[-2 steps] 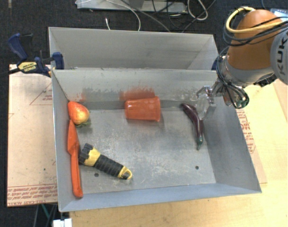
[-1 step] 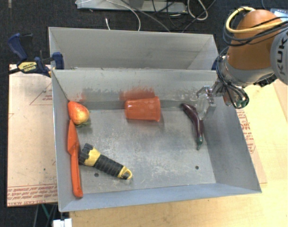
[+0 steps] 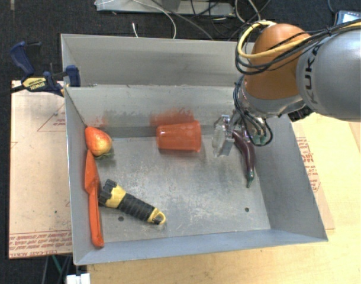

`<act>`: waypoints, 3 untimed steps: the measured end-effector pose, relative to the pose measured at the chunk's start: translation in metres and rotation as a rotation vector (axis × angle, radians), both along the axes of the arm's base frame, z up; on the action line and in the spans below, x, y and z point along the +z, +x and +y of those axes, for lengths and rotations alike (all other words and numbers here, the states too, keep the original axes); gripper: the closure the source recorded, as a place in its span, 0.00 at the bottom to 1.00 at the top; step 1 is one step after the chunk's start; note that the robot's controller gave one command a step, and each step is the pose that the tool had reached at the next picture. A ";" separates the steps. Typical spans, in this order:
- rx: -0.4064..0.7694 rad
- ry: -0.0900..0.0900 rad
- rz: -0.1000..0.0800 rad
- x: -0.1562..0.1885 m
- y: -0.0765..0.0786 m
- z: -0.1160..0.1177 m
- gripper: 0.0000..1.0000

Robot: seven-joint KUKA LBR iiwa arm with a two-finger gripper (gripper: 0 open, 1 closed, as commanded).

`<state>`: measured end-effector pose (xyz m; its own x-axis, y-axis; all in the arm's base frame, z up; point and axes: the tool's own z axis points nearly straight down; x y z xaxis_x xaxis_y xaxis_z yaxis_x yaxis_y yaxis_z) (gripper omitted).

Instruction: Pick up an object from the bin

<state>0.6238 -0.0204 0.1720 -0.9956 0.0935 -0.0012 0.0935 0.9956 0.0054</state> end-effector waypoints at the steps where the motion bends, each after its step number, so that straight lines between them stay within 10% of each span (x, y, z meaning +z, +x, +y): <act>1: 0.329 -0.009 -0.006 -0.006 -0.012 -0.012 1.00; 2: 0.209 -0.002 -0.004 -0.017 -0.071 0.038 0.00; 3: 0.209 -0.003 -0.004 -0.017 -0.071 0.037 0.00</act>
Offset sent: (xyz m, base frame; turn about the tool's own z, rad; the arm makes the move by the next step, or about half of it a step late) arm -0.0714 0.0362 -0.0164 -0.2079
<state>0.5528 0.0167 0.1551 -0.9934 -0.1147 -0.0054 -0.1147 0.9934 0.0024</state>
